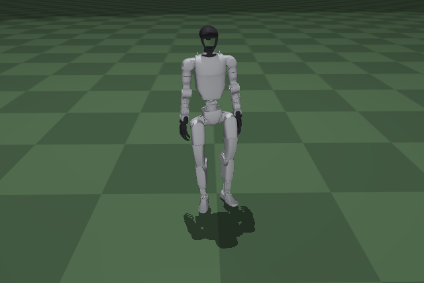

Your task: Upper body actions

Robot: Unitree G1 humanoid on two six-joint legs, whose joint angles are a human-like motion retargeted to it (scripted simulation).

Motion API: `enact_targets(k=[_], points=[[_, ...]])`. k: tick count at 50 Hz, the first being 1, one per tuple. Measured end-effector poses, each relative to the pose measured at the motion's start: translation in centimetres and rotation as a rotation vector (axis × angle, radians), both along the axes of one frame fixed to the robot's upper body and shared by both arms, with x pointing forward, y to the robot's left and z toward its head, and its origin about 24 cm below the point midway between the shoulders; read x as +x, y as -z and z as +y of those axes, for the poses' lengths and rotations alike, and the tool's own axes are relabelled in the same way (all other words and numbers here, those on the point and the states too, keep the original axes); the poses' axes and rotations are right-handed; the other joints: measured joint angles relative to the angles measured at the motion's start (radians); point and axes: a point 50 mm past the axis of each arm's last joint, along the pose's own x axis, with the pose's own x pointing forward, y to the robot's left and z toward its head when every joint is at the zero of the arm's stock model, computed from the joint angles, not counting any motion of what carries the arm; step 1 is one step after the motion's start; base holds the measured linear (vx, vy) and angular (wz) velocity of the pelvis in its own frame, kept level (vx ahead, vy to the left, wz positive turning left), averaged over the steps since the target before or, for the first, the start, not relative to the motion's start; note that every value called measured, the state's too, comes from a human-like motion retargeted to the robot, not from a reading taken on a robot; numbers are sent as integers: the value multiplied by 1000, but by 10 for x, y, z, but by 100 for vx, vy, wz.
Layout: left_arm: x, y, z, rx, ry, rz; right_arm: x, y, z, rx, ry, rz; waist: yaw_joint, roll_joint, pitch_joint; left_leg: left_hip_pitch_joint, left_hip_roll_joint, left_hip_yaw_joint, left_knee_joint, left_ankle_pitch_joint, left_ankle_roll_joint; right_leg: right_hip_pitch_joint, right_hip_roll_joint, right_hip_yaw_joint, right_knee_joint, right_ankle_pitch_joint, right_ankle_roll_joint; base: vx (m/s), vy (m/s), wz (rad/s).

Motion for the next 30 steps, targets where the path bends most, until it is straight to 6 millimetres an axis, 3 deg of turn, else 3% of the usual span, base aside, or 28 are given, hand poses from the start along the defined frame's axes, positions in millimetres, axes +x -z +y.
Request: enact_targets(k=[18, 30], points=[[-1, -1, 5, 14, -9, 4, -4, -1, -2, -7, -22, 13, -2, 9, -5, 3, 7, 20, -3, -3, -8, -5, 12, 10, 2, 18, -12, 0, 0, 0], [19, -1, 12, 22, 17, -52, -3, -1, -6, -24, -32, 12, 7, 28, 10, -36, 35, -13, 12, 28, -26, 12, 32, -55, -15, 19, -34, -5, -4, 19]])
